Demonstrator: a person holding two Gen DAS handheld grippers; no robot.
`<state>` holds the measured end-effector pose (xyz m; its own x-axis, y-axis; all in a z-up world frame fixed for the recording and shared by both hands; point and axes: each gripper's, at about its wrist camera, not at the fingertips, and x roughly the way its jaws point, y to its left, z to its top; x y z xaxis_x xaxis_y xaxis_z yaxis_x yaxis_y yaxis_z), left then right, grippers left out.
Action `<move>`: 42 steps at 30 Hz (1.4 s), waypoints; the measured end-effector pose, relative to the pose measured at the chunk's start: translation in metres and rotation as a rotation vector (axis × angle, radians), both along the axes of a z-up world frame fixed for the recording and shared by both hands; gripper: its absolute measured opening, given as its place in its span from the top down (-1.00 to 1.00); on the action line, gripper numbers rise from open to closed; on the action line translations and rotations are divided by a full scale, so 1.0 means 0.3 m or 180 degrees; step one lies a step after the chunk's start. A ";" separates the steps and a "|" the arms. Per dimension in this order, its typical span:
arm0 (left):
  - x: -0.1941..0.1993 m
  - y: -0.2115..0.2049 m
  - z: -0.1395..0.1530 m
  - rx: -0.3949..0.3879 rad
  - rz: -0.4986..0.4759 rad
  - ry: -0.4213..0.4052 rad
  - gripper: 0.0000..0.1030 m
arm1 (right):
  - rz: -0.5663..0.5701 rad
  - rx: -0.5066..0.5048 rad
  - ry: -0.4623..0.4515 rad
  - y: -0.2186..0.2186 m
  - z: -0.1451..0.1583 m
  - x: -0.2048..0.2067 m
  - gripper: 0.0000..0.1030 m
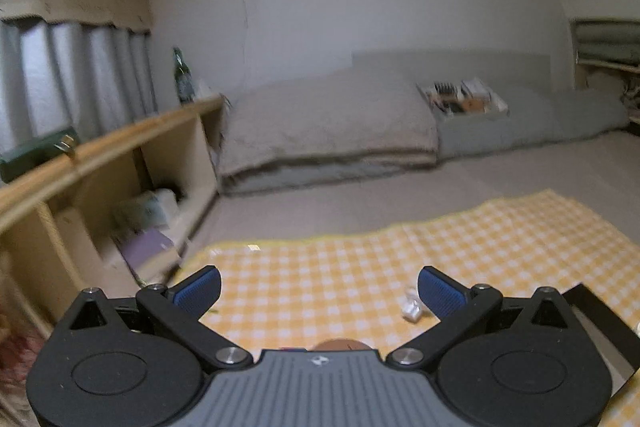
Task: Organize rigid objects
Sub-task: 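Lower the left tool onto the cork coaster and close its fingers, then carry the cork coaster with the left tool into the black box and release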
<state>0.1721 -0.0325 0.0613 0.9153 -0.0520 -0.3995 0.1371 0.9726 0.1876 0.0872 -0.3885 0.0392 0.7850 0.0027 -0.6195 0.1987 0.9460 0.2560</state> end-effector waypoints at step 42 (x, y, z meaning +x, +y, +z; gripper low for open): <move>0.533 0.054 -0.462 -0.0170 0.0245 0.1716 -1.00 | -0.0054 0.1033 0.0975 -0.162 -0.401 0.302 0.45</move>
